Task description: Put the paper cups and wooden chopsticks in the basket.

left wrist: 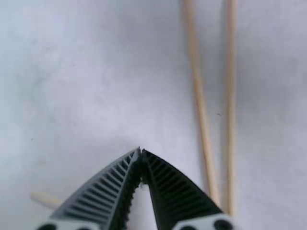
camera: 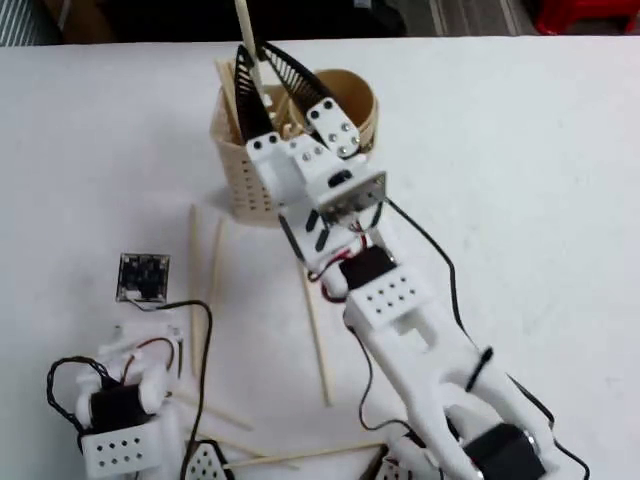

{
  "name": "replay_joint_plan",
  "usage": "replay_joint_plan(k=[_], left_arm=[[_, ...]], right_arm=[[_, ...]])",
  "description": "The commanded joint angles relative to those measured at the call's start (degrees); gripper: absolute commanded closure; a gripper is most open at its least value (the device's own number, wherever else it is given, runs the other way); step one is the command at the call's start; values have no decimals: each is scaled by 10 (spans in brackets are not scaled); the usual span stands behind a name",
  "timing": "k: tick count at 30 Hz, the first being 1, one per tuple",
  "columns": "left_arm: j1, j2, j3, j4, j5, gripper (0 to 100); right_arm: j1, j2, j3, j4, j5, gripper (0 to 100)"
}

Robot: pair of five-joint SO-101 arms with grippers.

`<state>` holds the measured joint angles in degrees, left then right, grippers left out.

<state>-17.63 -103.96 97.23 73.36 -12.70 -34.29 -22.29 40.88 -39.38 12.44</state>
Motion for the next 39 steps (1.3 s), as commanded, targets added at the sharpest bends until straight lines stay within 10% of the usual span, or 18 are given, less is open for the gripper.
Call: replay_joint_plan(k=[1,12,39], left_arm=[[8,-7,-3,4,-2,975],[8,-7,-3,4,-2,975],[8,-7,-3,4,-2,975]], right_arm=[[7,15,-27,-16,6,981],[5,-6,-26,146,4,824],[-49,-285,-3,992,-77,883]])
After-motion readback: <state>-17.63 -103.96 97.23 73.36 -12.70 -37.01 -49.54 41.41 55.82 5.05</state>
